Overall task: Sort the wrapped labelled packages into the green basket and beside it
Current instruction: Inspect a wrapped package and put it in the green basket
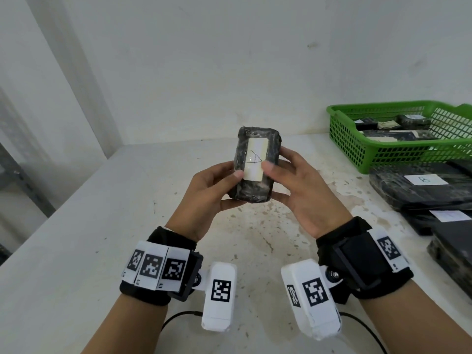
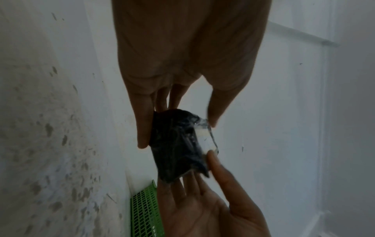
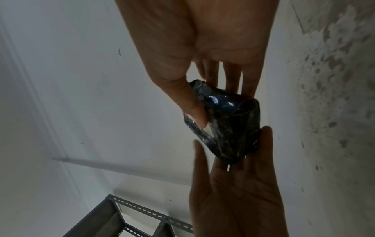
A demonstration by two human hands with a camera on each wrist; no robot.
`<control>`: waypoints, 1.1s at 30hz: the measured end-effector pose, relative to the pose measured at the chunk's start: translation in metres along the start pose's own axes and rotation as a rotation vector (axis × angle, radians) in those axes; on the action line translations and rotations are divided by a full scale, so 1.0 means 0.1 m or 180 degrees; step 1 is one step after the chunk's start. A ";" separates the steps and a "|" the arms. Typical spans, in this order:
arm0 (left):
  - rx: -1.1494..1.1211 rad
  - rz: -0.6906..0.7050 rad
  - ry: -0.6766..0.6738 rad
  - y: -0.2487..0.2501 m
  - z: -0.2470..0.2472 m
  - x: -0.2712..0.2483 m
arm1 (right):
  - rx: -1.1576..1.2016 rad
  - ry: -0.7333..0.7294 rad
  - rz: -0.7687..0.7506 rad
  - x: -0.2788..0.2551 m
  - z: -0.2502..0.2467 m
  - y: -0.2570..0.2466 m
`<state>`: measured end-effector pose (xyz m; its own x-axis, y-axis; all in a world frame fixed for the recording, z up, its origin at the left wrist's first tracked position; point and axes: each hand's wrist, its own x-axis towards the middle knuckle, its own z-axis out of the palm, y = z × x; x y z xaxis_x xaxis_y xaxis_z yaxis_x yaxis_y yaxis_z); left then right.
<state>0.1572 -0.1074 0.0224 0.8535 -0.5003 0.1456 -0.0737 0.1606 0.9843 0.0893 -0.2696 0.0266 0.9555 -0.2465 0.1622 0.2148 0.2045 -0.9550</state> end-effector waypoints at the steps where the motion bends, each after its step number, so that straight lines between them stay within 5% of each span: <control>1: 0.0005 0.0042 -0.0022 0.00 -0.01 0.00 | -0.0095 0.0007 -0.0008 -0.01 0.01 -0.01; 10: -0.0114 -0.0220 -0.0357 0.06 -0.03 -0.02 | -0.0556 -0.0281 -0.0552 0.00 -0.03 0.04; 14: -0.0216 -0.0125 -0.0180 0.06 0.00 -0.01 | -0.0977 -0.0328 -0.0650 -0.01 0.01 0.05; 20: -0.0220 0.0104 0.0048 0.04 -0.02 0.01 | -0.0523 -0.0727 0.0300 -0.04 0.04 0.02; 27: -0.0022 0.0041 -0.0231 0.03 0.01 -0.03 | -0.0325 -0.0180 0.0050 -0.03 0.09 0.04; 33: -0.0035 0.0067 -0.0034 0.04 0.01 -0.02 | -0.0100 -0.0086 0.0238 -0.05 0.11 0.03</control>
<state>0.1549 -0.1065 0.0263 0.8463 -0.5058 0.1672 -0.0857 0.1805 0.9798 0.0878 -0.2570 0.0256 0.9738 -0.2058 0.0962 0.1365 0.1914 -0.9720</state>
